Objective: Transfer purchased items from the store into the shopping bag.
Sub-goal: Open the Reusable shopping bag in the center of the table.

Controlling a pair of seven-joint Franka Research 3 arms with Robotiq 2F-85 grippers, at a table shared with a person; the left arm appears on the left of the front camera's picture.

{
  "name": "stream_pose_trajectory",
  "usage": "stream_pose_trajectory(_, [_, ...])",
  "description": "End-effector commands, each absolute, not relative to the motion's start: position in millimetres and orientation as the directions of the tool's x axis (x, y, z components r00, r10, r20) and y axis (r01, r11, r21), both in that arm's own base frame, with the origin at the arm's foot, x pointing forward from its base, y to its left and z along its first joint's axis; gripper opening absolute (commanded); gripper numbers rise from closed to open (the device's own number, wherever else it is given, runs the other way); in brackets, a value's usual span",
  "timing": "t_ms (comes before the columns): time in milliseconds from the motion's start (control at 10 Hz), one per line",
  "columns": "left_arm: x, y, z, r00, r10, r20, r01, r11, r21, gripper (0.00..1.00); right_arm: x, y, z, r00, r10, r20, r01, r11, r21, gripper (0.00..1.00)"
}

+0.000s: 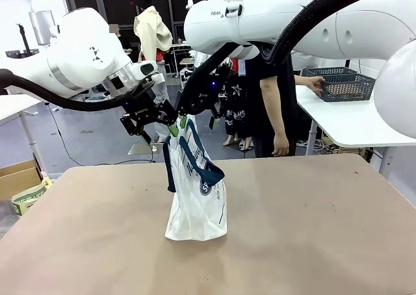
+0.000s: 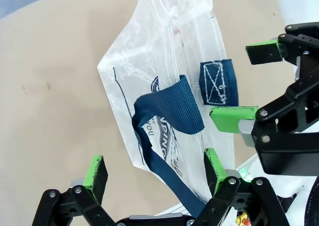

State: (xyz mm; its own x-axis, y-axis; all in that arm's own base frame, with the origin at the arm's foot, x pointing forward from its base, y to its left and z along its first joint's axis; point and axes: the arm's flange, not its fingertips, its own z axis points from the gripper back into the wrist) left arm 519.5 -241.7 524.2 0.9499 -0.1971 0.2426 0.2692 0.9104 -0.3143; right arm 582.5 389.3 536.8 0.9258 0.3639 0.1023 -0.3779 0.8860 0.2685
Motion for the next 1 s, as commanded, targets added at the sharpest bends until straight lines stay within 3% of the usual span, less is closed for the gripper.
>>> stream_pose_trajectory(0, [518.9,-239.7,515.1,0.945,-0.216,0.244,0.291,0.896,-0.334,1.00,586.2,396.2,536.4,0.938,0.341,0.056,-0.342,0.895,0.286,1.00])
stream_pose_trajectory(100, [519.5,-240.7,514.3,0.945,-0.219,0.242,0.293,0.894,-0.338,1.00,585.0,397.7,532.9,0.933,0.357,0.047,-0.354,0.886,0.298,1.00])
stream_pose_trajectory(200, [519.6,-242.7,514.3,0.942,-0.226,0.246,0.302,0.894,-0.332,1.00,582.0,398.6,530.6,0.916,0.395,0.074,-0.397,0.863,0.313,0.84])
stream_pose_trajectory(300, [519.4,-245.0,514.3,0.933,-0.233,0.275,0.319,0.889,-0.328,0.96,580.2,401.3,529.2,0.917,0.400,0.016,-0.384,0.869,0.311,0.65])
stream_pose_trajectory(600, [520.0,-245.9,513.9,0.928,-0.238,0.287,0.328,0.886,-0.327,0.37,578.2,402.4,530.6,0.927,0.374,-0.037,-0.345,0.886,0.308,0.06])
stream_pose_trajectory(800, [518.8,-247.0,514.4,0.926,-0.247,0.287,0.336,0.886,-0.321,0.00,577.0,402.8,532.2,0.930,0.365,-0.041,-0.337,0.891,0.305,0.00])
stream_pose_trajectory(900, [518.5,-247.7,514.2,0.924,-0.250,0.288,0.340,0.883,-0.323,0.00,576.5,402.1,533.1,0.930,0.365,-0.040,-0.337,0.891,0.306,0.00])
